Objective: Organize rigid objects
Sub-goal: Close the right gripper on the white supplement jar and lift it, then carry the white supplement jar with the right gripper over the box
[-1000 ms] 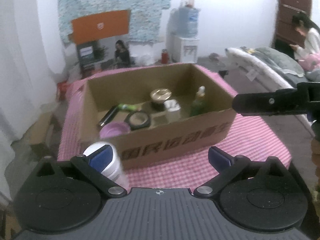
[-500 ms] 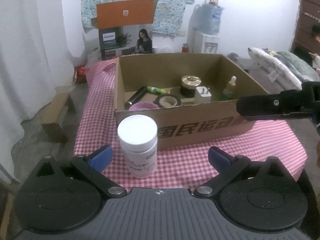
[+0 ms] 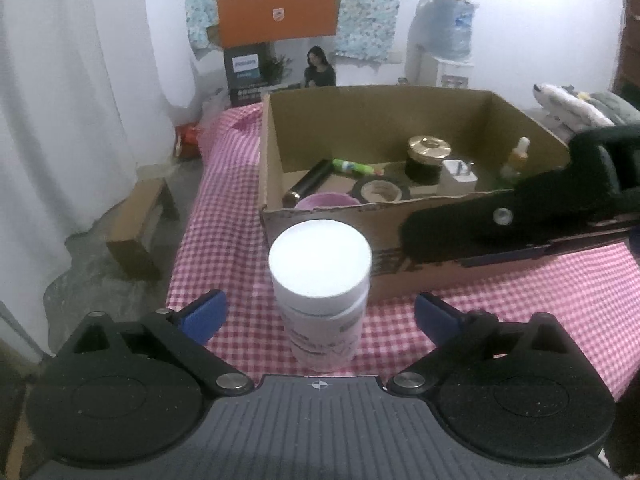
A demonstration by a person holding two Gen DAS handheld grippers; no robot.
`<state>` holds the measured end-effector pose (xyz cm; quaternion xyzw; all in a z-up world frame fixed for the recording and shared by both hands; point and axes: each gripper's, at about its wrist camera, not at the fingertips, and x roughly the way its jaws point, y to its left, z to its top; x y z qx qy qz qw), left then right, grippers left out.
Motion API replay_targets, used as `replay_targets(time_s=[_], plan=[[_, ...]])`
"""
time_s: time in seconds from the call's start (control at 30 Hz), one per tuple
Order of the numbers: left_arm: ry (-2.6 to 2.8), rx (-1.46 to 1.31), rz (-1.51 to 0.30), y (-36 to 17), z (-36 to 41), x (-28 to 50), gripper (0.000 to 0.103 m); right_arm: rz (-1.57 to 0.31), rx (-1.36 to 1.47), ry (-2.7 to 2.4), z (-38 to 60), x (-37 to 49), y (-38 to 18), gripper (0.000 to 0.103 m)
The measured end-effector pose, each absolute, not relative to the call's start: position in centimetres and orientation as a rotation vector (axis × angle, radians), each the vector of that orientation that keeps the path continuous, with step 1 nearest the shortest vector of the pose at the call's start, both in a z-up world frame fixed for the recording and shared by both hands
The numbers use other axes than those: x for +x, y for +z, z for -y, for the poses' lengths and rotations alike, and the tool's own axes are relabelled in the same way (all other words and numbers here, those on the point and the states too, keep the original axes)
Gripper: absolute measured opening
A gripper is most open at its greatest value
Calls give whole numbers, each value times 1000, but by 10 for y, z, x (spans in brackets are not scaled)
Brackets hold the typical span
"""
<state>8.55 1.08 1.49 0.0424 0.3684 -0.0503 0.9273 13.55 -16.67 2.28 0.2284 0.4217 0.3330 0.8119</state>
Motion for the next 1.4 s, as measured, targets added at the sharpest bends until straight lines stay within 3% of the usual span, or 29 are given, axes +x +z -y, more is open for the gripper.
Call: replay_targets(time_s=[0.2, 0.57, 0.8, 1.4], plan=[[-108, 79, -778, 10, -14, 98, 79, -920, 512, 696, 151, 152, 17, 70], [-105, 93, -795, 2, -9, 103, 55, -958, 502, 691, 134, 162, 5, 53], [-103, 102, -785, 2, -6, 100, 54, -949, 498, 712, 129, 163, 6, 44], [-81, 139, -744, 21, 1, 80, 53, -907, 490, 756, 131, 146, 22, 44]])
